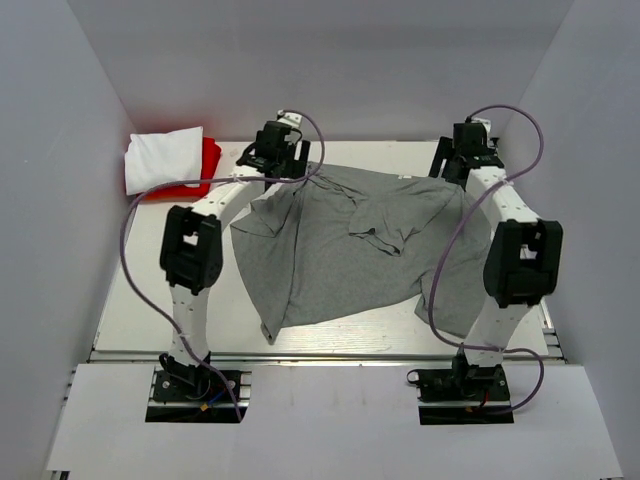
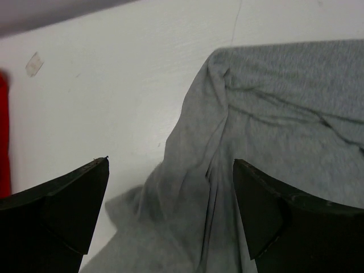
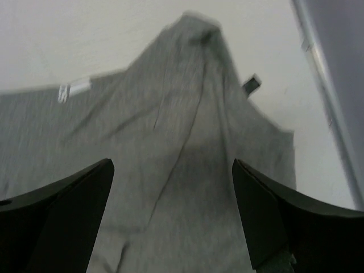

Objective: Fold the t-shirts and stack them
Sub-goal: Flatten out the tshirt

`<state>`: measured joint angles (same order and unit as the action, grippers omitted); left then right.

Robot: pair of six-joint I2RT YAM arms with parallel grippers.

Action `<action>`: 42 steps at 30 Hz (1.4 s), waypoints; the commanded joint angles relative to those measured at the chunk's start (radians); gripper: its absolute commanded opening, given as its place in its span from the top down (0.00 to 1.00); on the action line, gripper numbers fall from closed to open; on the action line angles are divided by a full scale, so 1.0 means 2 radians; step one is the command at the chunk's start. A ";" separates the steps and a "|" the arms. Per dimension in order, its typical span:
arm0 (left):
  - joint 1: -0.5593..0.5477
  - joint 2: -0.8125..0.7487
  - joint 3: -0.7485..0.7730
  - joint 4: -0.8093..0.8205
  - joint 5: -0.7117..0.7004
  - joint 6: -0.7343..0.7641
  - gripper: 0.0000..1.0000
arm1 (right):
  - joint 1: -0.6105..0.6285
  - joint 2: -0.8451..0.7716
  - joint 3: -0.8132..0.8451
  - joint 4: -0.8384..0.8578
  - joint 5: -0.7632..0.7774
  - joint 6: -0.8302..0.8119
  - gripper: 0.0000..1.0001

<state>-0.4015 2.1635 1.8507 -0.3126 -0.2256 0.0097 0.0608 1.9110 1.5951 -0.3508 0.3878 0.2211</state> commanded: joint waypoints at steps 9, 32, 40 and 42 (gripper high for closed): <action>0.022 -0.122 -0.163 0.024 0.031 -0.039 0.00 | 0.005 -0.175 -0.233 0.002 -0.158 0.064 0.10; 0.036 0.007 -0.079 0.001 0.060 -0.054 1.00 | 0.002 -0.189 -0.368 0.006 -0.196 0.077 0.10; 0.050 -0.003 -0.058 0.001 0.027 -0.049 1.00 | 0.002 -0.153 -0.372 -0.018 -0.155 0.110 0.10; 0.060 0.003 -0.035 0.001 0.022 -0.031 1.00 | 0.000 -0.155 -0.372 -0.025 -0.142 0.115 0.10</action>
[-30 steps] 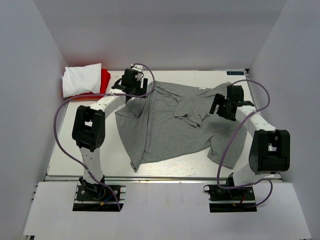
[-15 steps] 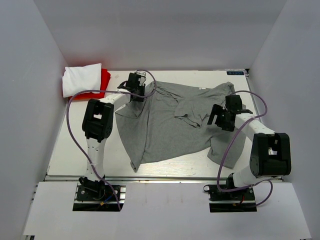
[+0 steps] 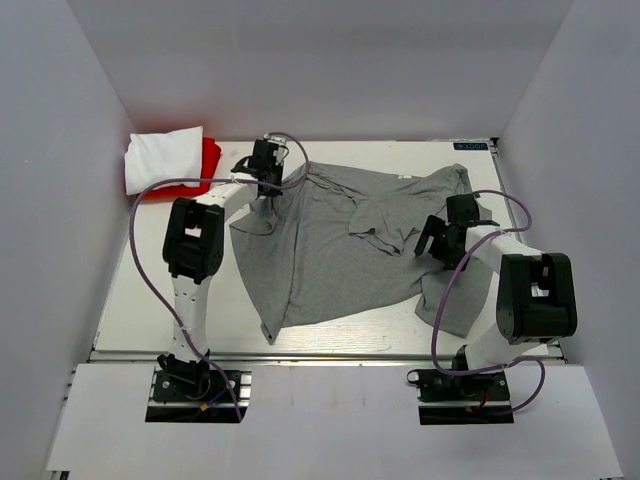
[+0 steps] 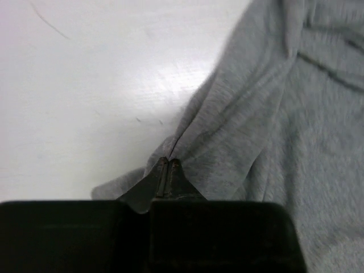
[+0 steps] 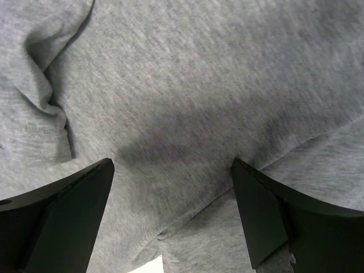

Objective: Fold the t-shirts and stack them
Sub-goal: Flatten out the tshirt

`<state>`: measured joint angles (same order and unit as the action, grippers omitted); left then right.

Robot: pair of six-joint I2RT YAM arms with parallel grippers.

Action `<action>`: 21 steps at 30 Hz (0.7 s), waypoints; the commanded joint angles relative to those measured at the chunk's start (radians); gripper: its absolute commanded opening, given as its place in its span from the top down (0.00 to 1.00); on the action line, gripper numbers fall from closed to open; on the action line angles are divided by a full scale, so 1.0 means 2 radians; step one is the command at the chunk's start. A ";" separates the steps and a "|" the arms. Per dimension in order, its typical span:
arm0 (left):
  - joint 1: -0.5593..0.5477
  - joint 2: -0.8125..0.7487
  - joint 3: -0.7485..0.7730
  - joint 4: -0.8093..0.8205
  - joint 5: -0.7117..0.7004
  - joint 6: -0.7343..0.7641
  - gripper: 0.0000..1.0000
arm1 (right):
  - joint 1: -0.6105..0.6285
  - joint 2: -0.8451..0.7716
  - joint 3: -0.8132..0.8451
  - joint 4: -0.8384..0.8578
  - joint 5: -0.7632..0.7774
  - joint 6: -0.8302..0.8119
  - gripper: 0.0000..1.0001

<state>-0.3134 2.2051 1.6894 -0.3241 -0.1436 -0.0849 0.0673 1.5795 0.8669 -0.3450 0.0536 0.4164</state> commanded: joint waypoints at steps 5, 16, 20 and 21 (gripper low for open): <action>0.026 0.015 0.083 0.054 -0.006 0.089 1.00 | -0.003 0.019 -0.005 -0.035 0.030 0.015 0.10; 0.035 0.184 0.275 0.141 -0.112 0.213 0.18 | -0.002 0.030 -0.008 -0.038 0.022 -0.010 0.10; 0.035 0.211 0.334 0.147 -0.140 0.192 0.00 | -0.003 0.020 -0.009 -0.035 0.024 -0.019 0.10; 0.035 0.204 0.329 0.152 -0.140 0.183 0.00 | -0.001 0.016 -0.007 -0.034 0.023 -0.020 0.10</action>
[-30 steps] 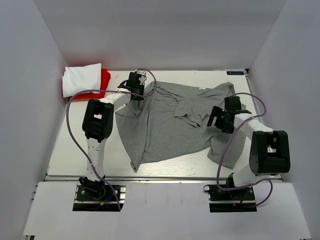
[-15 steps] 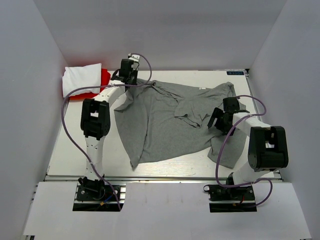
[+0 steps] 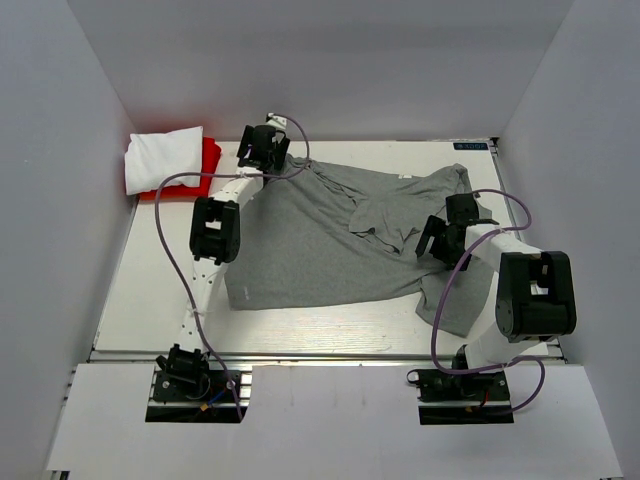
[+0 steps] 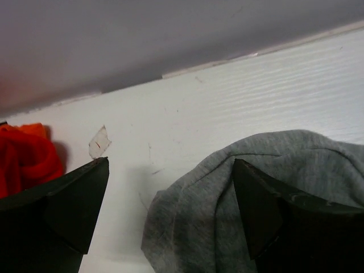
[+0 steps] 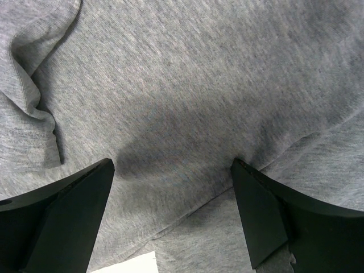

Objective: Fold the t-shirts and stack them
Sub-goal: Flatten out the tshirt

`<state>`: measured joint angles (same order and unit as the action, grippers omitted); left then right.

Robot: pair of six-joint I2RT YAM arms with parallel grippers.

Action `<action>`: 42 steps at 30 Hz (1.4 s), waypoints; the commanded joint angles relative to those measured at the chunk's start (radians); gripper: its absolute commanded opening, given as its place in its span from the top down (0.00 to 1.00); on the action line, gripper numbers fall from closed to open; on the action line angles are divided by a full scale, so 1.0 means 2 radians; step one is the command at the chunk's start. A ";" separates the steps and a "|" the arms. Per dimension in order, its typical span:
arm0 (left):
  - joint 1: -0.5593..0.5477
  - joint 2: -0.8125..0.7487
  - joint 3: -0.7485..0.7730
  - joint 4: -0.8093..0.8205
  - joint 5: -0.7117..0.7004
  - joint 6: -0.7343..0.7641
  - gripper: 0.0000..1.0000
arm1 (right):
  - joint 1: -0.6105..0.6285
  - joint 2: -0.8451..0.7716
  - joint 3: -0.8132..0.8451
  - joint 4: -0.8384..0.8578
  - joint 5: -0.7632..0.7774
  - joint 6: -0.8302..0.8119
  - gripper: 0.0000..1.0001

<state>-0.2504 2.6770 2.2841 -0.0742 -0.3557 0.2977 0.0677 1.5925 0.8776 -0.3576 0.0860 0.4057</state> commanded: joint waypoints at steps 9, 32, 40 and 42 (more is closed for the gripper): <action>0.003 -0.133 -0.031 -0.011 0.014 -0.092 0.00 | 0.000 -0.031 -0.005 -0.024 -0.005 -0.033 0.10; -0.015 -0.595 -0.677 -0.040 0.275 -0.274 0.00 | 0.072 -0.032 0.061 0.035 -0.145 -0.052 0.11; -0.015 -0.599 -0.736 -0.045 0.268 -0.274 0.00 | 0.085 0.024 0.076 0.042 -0.093 -0.026 0.14; -0.015 -0.599 -0.741 -0.045 0.255 -0.279 0.00 | 0.085 0.041 0.080 0.048 -0.087 -0.023 0.18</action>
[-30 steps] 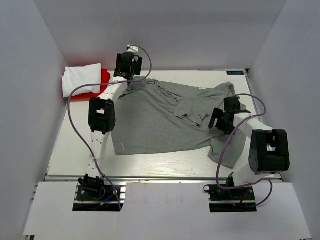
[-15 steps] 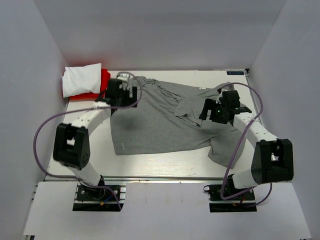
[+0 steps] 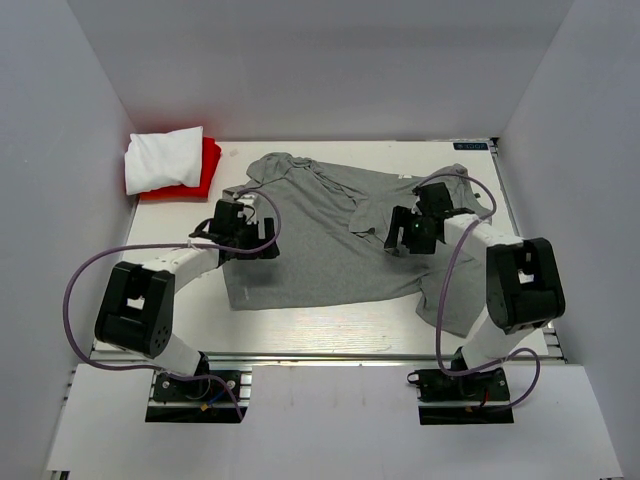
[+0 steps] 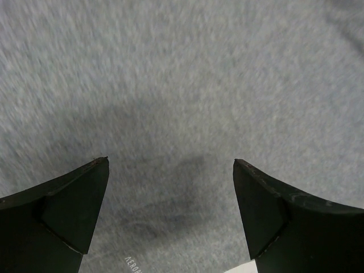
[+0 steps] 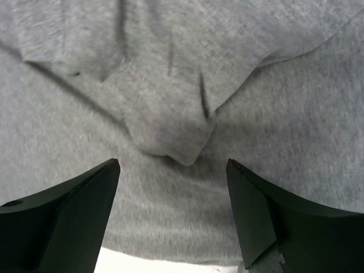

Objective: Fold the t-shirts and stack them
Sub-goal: Flatten out the tshirt

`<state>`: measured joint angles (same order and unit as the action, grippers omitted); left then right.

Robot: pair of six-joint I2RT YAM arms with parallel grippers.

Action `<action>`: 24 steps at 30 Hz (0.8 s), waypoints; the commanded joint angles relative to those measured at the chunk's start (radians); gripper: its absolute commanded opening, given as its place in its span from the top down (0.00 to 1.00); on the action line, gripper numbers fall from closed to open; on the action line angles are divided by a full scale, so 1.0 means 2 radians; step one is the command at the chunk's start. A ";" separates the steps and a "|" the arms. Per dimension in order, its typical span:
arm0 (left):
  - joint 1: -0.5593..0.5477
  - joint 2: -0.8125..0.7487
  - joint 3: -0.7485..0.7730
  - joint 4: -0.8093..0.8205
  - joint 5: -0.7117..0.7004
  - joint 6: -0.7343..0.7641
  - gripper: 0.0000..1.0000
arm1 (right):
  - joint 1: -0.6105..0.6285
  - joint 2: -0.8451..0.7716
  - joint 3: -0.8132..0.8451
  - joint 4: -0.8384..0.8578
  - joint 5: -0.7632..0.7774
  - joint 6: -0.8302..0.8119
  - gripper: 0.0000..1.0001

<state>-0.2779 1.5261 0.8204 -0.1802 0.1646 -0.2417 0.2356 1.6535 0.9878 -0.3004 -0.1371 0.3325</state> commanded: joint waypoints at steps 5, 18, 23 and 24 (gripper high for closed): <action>-0.001 -0.024 -0.025 0.008 -0.022 -0.014 0.00 | 0.006 0.040 0.036 0.027 0.013 0.020 0.44; -0.001 -0.013 -0.040 0.013 -0.028 -0.019 0.00 | 0.004 0.014 0.089 0.042 0.028 0.029 1.00; -0.001 0.010 -0.045 0.003 -0.051 -0.019 0.00 | 0.000 0.102 0.265 0.008 0.067 0.032 1.00; -0.001 0.010 -0.045 -0.002 -0.051 -0.019 0.00 | -0.002 0.117 0.292 0.001 0.096 0.032 1.00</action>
<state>-0.2783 1.5280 0.7414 -0.1627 0.0967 -0.2718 0.2443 1.8149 1.3987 -0.2970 -0.0532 0.3874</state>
